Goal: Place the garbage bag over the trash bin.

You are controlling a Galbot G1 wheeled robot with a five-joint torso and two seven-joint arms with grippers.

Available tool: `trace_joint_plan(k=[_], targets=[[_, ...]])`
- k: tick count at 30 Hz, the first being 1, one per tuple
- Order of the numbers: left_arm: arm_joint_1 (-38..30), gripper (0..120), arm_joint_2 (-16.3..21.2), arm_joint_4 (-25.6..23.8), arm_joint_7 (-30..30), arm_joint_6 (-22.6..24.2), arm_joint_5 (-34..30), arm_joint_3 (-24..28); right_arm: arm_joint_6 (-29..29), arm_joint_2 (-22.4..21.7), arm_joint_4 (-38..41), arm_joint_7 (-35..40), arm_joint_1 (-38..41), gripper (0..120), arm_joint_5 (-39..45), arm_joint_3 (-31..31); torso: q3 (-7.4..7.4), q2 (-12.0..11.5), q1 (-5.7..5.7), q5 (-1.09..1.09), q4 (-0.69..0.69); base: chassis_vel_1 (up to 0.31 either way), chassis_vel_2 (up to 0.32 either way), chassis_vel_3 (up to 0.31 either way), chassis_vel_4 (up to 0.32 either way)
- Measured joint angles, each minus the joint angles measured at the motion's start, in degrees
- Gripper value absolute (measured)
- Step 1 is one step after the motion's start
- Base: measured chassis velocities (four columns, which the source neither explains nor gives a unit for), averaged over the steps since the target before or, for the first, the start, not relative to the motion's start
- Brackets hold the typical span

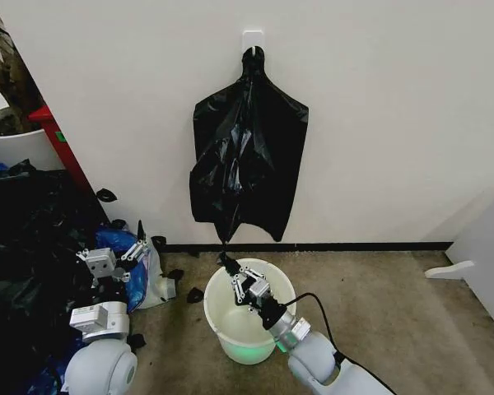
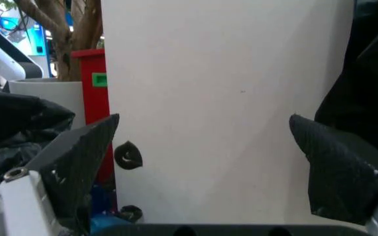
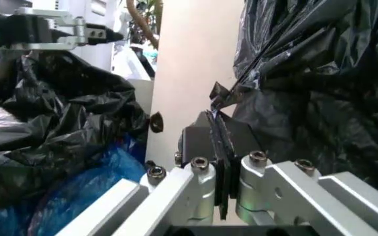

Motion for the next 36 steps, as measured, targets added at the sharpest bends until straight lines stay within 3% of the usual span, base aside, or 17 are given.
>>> trace_joint_plan(k=[4,18,21,25,31,34,36], targets=[[0.01,100,-0.05,0.08,0.01,-0.01,0.01,-0.01,0.86,0.00,0.75,0.38,0.35,0,-0.03,1.60,0.00,0.00,0.00,0.01,0.00,0.000,0.000,0.000,0.000],[-1.16,100,0.15,2.06,0.06,-0.58,-0.24,0.26,1.65,-4.97,13.64,-0.13,-6.39,48,5.59,10.07,0.00,0.00,0.00,0.00,-0.02,0.000,0.000,0.000,0.000],[-1.53,100,0.05,2.39,0.10,-0.58,-0.07,0.57,-4.42,-4.30,15.61,8.17,-5.22,63,3.35,11.15,0.00,0.00,0.00,0.00,-0.01,0.000,0.000,0.000,0.000],[-1.59,100,-0.01,2.38,0.13,-0.58,0.15,0.70,-6.94,-3.66,15.42,10.91,-3.75,70,2.13,11.15,0.00,0.00,0.00,0.01,0.00,0.000,0.000,0.000,0.000],[-1.21,100,-0.05,2.02,0.18,-0.43,0.70,0.68,-17.31,-1.33,10.16,20.19,2.41,97,-3.61,9.50,0.01,0.00,0.00,0.00,0.01,0.000,0.000,0.000,0.000],[-1.05,100,0.04,1.98,0.18,-0.40,0.71,0.32,-20.78,-0.91,8.92,23.94,3.82,96,-3.46,8.33,0.01,0.00,0.00,0.00,0.00,0.000,0.000,0.000,0.000],[-1.03,100,0.04,2.01,0.17,-0.41,0.71,0.21,-21.84,-0.73,8.22,24.98,4.59,89,-3.33,8.11,0.01,0.00,0.00,0.00,0.00,0.000,0.000,0.000,0.000]])
